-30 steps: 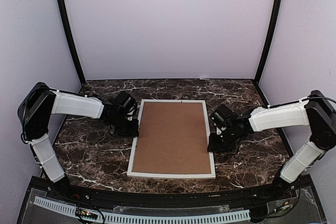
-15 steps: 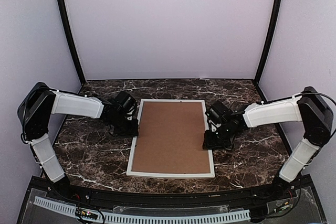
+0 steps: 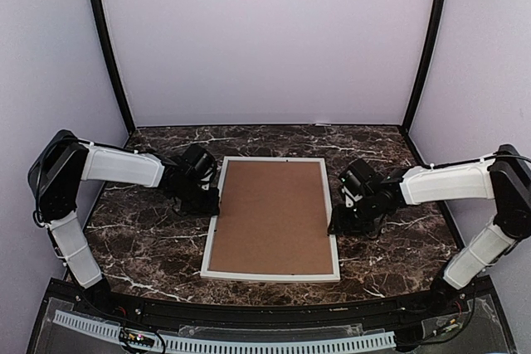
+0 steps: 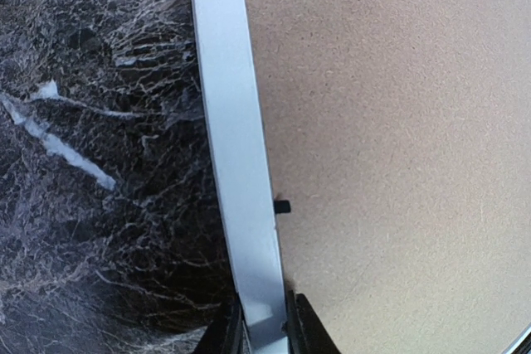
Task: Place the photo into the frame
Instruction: Press the fastener.
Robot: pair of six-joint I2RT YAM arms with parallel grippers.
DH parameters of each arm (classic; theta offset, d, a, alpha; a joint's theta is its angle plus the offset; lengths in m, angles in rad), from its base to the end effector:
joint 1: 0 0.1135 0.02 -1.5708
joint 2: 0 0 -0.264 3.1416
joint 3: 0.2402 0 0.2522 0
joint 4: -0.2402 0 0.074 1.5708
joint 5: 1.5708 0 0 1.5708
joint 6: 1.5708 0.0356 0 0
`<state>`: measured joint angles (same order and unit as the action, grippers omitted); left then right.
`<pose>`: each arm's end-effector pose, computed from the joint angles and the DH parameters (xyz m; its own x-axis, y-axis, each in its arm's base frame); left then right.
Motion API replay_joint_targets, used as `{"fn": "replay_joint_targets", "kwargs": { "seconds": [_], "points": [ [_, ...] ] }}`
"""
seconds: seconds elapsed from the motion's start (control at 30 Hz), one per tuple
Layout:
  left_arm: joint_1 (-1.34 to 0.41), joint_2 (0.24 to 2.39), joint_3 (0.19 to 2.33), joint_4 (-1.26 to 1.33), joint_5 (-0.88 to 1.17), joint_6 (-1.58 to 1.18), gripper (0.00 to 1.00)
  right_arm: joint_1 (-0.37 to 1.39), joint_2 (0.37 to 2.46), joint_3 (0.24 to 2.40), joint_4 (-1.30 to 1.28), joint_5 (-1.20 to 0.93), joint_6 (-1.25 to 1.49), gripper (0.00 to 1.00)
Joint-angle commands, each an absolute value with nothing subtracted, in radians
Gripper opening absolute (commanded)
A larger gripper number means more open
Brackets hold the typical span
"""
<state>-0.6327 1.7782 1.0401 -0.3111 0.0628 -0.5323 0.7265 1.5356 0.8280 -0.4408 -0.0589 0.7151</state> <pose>0.2813 -0.2091 0.1564 -0.9148 0.0427 -0.4017 0.1754 0.9378 -0.2998 0.2085 0.1881 0.1638 -0.9614 0.0213 -0.2743 -0.0672 0.9486 0.3093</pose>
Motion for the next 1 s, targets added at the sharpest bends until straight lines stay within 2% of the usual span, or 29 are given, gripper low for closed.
{"fn": "replay_joint_targets", "kwargs": {
  "seconds": [0.0, 0.33, 0.5, 0.63, 0.73, 0.8, 0.97],
  "points": [
    [-0.646, 1.781, 1.027, -0.345, 0.08, -0.526, 0.2, 0.749, 1.489, 0.756, -0.405, -0.08, 0.769, 0.48],
    [-0.647, 1.769, 1.025, -0.342, 0.08, -0.531, 0.22, 0.811, 1.514, 0.743, -0.396, -0.063, 0.799, 0.48],
    [-0.646, 1.759, 1.031, -0.346, 0.077, -0.531, 0.26, 0.811, 1.53, 0.745, -0.409, -0.049, 0.777, 0.39],
    [-0.645, 1.746, 1.04, -0.347, 0.079, -0.523, 0.36, 0.795, 1.555, 0.774, -0.456, -0.007, 0.717, 0.29],
    [-0.646, 1.718, 1.047, -0.353, 0.061, -0.508, 0.54, 0.765, 1.569, 0.785, -0.473, 0.028, 0.664, 0.2],
    [-0.645, 1.698, 1.057, -0.361, 0.026, -0.489, 0.63, 0.744, 1.568, 0.792, -0.485, 0.034, 0.624, 0.14],
    [-0.625, 1.657, 1.097, -0.384, 0.011, -0.41, 0.76, 0.721, 1.6, 0.891, -0.555, 0.041, 0.465, 0.0]
  ]
}}
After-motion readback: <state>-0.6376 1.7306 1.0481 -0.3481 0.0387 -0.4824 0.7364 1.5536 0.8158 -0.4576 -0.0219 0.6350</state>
